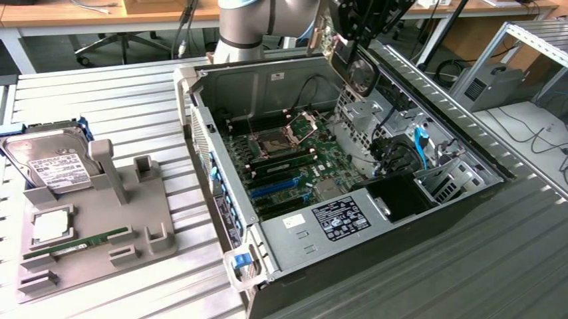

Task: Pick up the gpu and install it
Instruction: 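Insert the gpu into the slot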

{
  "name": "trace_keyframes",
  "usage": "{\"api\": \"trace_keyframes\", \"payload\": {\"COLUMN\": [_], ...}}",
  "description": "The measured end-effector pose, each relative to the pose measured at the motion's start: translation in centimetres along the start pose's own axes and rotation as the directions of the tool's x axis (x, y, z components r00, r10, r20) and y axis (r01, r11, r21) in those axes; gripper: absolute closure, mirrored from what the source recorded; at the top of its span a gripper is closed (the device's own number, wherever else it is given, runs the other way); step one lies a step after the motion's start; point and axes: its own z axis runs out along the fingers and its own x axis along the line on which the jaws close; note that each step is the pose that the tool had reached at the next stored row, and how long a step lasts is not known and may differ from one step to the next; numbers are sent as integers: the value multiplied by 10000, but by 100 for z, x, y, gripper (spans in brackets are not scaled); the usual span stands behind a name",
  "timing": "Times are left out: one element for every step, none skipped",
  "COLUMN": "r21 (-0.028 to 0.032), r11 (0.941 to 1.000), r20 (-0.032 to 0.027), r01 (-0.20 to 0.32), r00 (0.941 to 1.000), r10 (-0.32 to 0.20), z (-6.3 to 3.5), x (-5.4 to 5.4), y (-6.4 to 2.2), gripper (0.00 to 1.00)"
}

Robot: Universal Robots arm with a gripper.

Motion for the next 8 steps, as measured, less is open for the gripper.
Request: {"api": "trace_keyframes", "payload": {"r21": [-1,-3,-3,-6,-8,-10,-13,-16], "r11": [10000,9999,9999,9997,9996,9990,9985,9981], "r20": [-3,-5,-7,-9,-11,-18,-22,-25], "r01": [78,132,166,231,292,446,556,623], "r00": [10000,9999,9999,9997,9996,9990,9985,9981], "r10": [-78,-132,-166,-231,-292,-446,-556,-623], "z": [0,0,0,1,2,2,2,3], "x": [0,0,0,0,0,-1,-1,-1], "y": [0,0,1,2,3,6,8,9], "gripper": [73,73,73,73,73,73,73,73]}}
